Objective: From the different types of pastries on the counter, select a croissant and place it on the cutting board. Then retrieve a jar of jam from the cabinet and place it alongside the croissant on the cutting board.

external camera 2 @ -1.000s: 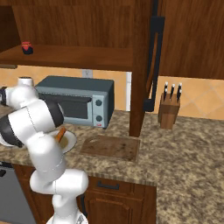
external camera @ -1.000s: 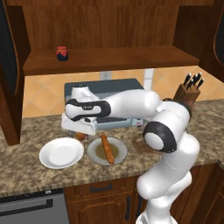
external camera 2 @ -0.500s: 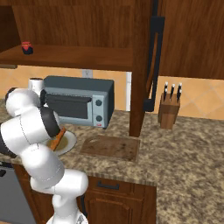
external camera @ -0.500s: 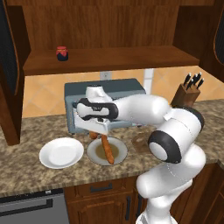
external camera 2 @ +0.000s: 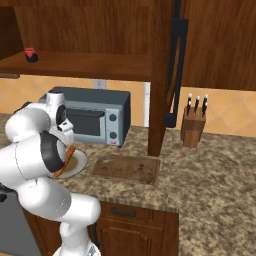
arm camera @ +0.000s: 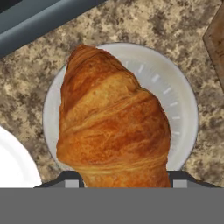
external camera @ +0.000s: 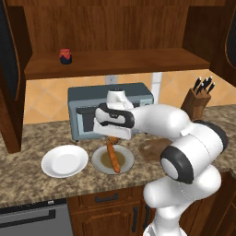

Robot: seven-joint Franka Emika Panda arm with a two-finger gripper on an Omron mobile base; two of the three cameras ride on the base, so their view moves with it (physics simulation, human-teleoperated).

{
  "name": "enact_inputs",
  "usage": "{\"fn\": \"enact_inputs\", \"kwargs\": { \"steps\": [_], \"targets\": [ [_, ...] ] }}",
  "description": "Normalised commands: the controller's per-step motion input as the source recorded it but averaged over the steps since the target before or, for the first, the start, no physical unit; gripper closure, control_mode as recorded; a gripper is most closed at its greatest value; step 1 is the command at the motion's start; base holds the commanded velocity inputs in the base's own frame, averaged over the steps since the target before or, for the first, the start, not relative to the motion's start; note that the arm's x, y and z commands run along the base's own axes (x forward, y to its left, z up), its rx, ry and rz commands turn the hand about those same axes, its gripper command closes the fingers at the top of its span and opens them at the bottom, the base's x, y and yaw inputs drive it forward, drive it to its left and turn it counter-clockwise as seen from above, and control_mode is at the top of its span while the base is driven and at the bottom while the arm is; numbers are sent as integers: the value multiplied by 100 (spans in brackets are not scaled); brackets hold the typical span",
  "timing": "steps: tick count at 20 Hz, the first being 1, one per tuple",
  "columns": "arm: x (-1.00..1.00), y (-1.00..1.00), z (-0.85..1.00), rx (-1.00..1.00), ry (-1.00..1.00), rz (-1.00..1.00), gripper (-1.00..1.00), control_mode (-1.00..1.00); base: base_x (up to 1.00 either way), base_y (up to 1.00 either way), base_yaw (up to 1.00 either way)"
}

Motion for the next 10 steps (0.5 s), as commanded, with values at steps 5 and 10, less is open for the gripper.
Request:
{"fn": "enact_inputs", "kwargs": {
  "steps": [5, 10],
  "targets": [
    [0, -66, 0, 0, 0, 8, 100, -100, 0, 0, 0],
    [0, -63, 0, 0, 0, 3, 100, -100, 0, 0, 0]
  ]
}}
